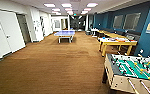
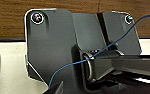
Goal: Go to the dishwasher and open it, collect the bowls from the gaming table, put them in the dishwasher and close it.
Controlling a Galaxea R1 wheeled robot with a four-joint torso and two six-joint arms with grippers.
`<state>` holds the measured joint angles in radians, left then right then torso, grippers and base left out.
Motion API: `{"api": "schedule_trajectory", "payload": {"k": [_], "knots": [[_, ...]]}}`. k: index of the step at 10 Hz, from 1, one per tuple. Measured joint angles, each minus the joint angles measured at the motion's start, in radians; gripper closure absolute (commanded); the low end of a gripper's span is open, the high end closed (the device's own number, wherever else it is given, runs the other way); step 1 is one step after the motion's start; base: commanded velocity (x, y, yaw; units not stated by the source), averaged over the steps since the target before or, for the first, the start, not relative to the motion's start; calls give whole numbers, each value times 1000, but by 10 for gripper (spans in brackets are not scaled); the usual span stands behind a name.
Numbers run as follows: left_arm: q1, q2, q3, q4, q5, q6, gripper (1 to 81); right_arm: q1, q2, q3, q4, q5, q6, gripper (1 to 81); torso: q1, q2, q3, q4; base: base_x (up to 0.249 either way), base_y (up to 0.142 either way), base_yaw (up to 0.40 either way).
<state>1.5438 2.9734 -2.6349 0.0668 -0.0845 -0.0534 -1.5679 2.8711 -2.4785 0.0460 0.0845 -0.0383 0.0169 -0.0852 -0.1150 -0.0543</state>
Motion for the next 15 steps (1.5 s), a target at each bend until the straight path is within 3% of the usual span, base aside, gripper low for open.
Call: {"api": "schedule_trajectory", "payload": {"k": [15], "knots": [[6,1,0,0,3,0,10,-10,11,-5,-1,-4,0,10,-1,0,0,0,184,0,0]]}}
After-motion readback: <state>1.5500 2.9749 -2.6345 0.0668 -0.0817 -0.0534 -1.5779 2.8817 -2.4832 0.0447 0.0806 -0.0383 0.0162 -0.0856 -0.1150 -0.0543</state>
